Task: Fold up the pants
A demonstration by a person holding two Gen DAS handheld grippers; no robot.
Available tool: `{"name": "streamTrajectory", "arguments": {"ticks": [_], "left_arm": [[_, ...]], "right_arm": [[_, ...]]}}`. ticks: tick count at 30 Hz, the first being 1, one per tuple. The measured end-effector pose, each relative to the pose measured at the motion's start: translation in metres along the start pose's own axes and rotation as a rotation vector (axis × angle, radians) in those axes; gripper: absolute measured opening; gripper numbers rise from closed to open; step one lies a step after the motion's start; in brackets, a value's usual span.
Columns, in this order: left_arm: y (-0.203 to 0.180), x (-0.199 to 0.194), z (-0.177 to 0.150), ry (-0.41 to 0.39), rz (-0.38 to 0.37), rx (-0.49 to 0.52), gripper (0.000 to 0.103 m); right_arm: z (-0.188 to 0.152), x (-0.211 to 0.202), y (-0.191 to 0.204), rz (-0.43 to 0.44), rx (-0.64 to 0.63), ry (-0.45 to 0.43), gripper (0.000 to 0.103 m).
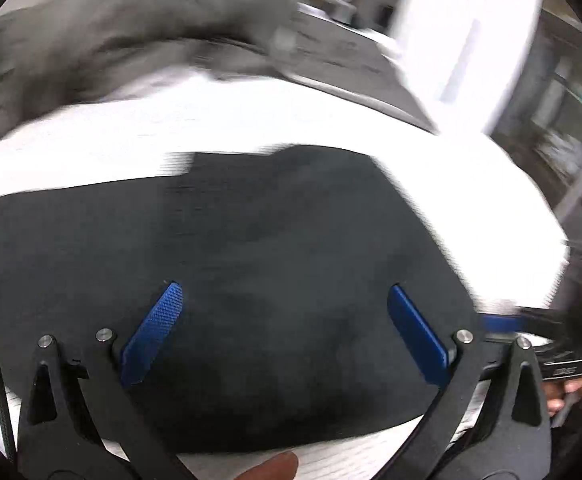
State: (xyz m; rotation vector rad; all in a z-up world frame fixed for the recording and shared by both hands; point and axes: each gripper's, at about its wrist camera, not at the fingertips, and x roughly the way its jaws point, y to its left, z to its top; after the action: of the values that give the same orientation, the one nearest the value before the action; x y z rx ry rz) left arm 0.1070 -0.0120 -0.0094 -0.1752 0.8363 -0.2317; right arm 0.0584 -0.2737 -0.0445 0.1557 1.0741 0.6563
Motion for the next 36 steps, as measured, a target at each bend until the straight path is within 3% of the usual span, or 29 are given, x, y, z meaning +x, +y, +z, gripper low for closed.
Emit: {"name": "streamTrajectory", "arguments": {"ticks": [2, 3, 4, 6, 11, 15, 17, 19, 21, 23, 24, 26, 27, 31, 34, 36], "left_arm": [[-0.025, 0.029, 0.005, 0.078, -0.064, 0.022, 0.102], [-0.035, 0.045, 0.005, 0.114, -0.077, 0.023, 0.102], [-0.04, 0.057, 0.003, 0.138, -0.049, 0.029, 0.102], [-0.046, 0.074, -0.001, 0.159, 0.044, 0.064, 0.102], [-0.04, 0.075, 0.001, 0.142, 0.05, 0.03, 0.102], [-0.043, 0.056, -0.001, 0.101, 0.033, 0.028, 0.102], [-0.058, 0.042, -0.008, 0.066, -0.015, 0.084, 0.102], [-0.081, 0.036, -0.026, 0.051, -0.012, 0.199, 0.102], [-0.102, 0.042, -0.048, 0.074, 0.077, 0.331, 0.102], [-0.106, 0.042, -0.061, 0.067, 0.105, 0.382, 0.102], [-0.102, 0.038, -0.063, 0.086, 0.071, 0.38, 0.102], [-0.086, 0.025, -0.059, 0.131, -0.015, 0.35, 0.102], [-0.069, 0.012, -0.051, 0.116, -0.04, 0.309, 0.102], [0.018, -0.023, -0.007, 0.022, 0.004, 0.081, 0.102], [0.096, -0.023, 0.027, 0.018, 0.031, -0.181, 0.093], [0.136, -0.013, 0.047, 0.052, 0.001, -0.259, 0.092]], "right_arm": [[0.0, 0.0, -0.009, 0.039, 0.068, -0.003, 0.044], [0.005, 0.009, -0.009, 0.064, 0.101, 0.0, 0.033], [0.005, 0.012, -0.012, 0.087, 0.131, 0.001, 0.019], [0.005, 0.02, -0.013, 0.118, 0.163, 0.016, 0.008], [-0.022, -0.004, -0.013, 0.2, 0.224, 0.004, 0.001], [-0.037, -0.016, 0.002, 0.139, 0.163, 0.049, 0.001], [-0.036, -0.031, 0.004, 0.086, 0.154, 0.016, 0.005], [-0.028, -0.047, 0.002, 0.029, 0.152, -0.061, 0.021], [-0.012, -0.055, -0.001, -0.046, 0.15, -0.119, 0.038], [0.008, -0.045, -0.004, -0.081, 0.137, -0.128, 0.043], [0.018, -0.035, -0.005, -0.09, 0.131, -0.115, 0.044], [0.036, -0.012, -0.007, -0.103, 0.126, -0.082, 0.044], [0.043, -0.002, -0.01, -0.103, 0.125, -0.064, 0.044], [0.064, 0.026, -0.023, -0.099, 0.151, -0.037, 0.044], [0.075, 0.026, -0.02, -0.102, 0.132, -0.05, 0.046], [0.073, 0.024, -0.019, -0.091, 0.125, -0.053, 0.047]]}}
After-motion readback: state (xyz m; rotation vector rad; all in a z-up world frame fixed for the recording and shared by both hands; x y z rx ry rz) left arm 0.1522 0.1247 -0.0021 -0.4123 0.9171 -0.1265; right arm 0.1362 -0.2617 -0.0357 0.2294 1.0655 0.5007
